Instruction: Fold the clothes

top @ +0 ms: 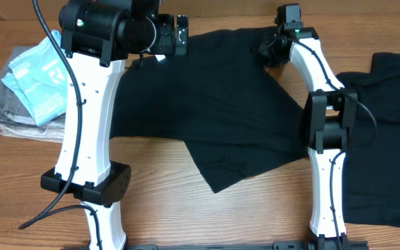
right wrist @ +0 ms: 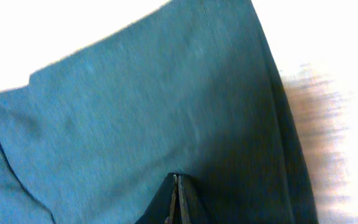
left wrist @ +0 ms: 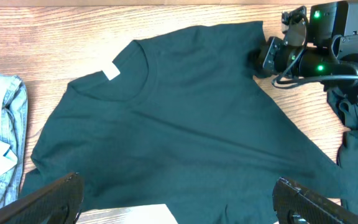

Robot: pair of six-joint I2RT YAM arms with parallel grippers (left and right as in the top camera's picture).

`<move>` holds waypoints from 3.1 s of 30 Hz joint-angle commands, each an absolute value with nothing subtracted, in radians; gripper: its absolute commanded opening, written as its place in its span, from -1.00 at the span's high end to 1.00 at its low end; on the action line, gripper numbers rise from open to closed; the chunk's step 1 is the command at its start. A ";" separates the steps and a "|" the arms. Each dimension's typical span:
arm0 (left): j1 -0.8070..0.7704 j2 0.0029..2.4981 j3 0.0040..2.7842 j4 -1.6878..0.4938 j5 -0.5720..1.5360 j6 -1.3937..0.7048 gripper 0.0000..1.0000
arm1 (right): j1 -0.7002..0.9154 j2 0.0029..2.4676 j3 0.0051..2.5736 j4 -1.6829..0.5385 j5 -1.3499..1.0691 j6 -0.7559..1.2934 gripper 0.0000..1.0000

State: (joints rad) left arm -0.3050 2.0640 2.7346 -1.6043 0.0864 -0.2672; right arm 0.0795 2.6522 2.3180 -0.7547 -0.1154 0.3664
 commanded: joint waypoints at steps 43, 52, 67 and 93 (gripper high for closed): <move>-0.302 2.048 2.738 -1.604 0.085 -0.273 -0.99 | -0.349 2.490 2.393 -1.689 -0.083 0.305 0.92; -0.302 2.048 2.738 -1.604 0.085 -0.273 -1.00 | -0.375 2.490 2.179 -1.678 0.101 0.346 0.92; -0.302 2.048 2.738 -1.604 0.085 -0.273 -1.00 | -0.500 2.490 1.857 -1.428 0.281 0.395 0.92; -0.302 2.048 2.738 -1.604 0.086 -0.273 -0.99 | -0.532 2.488 2.525 -1.694 -0.248 0.203 0.92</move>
State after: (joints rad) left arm -0.3050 2.0640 2.7346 -1.6047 0.0864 -0.2676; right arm -0.5789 2.4935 2.5286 -1.6917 -0.1871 0.2291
